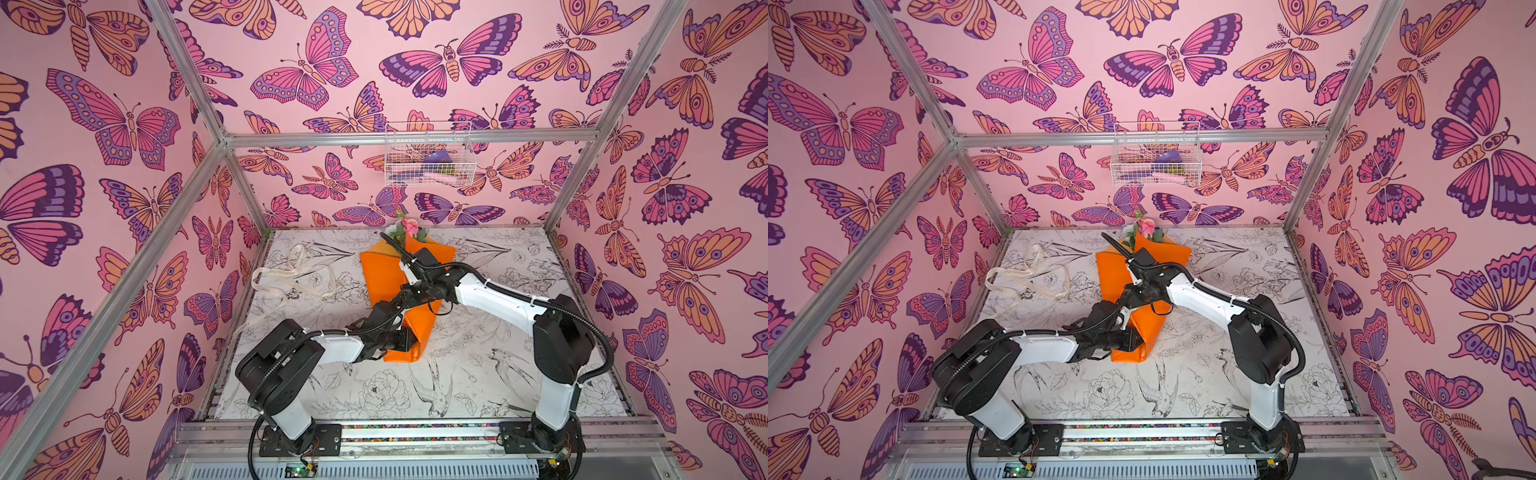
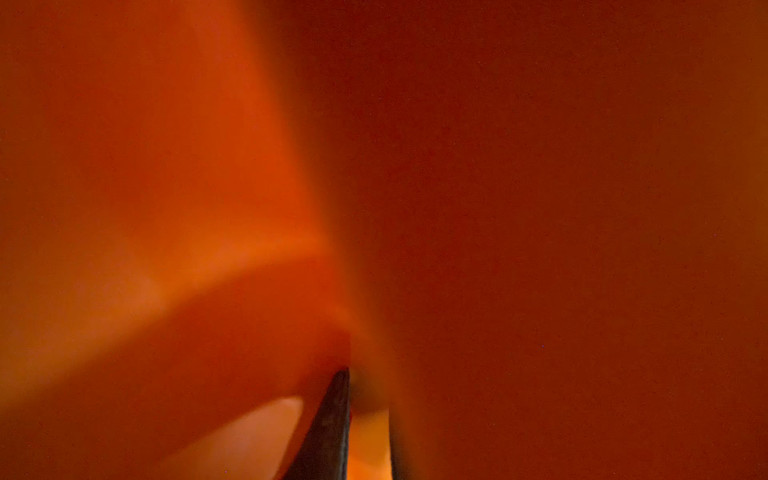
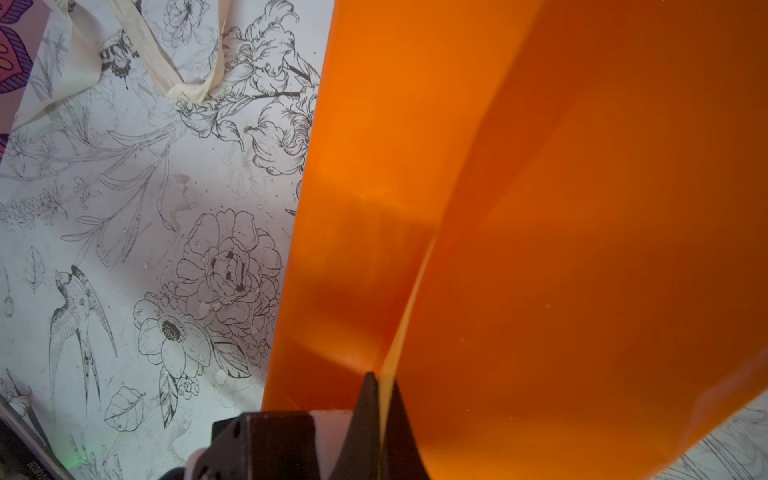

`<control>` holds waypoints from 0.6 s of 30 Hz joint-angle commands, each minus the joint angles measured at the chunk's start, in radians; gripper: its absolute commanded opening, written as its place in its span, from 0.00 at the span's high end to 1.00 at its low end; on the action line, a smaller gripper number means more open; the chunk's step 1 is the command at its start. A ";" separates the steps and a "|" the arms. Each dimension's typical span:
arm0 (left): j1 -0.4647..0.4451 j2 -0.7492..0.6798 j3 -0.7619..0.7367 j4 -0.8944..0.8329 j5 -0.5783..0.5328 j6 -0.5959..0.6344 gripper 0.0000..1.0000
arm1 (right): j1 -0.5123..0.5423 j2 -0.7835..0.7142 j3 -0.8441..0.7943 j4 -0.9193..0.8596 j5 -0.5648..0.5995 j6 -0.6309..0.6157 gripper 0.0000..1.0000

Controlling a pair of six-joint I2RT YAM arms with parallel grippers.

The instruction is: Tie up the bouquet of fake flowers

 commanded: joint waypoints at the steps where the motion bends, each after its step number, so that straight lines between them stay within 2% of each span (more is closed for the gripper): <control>1: 0.026 -0.095 -0.041 0.034 0.018 -0.044 0.75 | 0.020 0.007 0.025 -0.044 -0.030 -0.052 1.00; 7: 0.135 -0.278 -0.135 0.006 0.028 -0.170 0.70 | 0.020 -0.005 0.028 -0.064 -0.019 -0.072 1.00; 12: 0.199 -0.382 -0.138 -0.219 -0.075 -0.261 0.70 | 0.021 0.001 0.044 -0.069 -0.026 -0.084 1.00; 16: 0.249 -0.367 -0.170 -0.179 -0.022 -0.313 0.70 | 0.026 0.012 0.066 -0.084 -0.032 -0.111 1.00; 18: 0.259 -0.301 -0.182 -0.116 0.011 -0.337 0.71 | 0.033 0.022 0.082 -0.101 -0.032 -0.132 1.00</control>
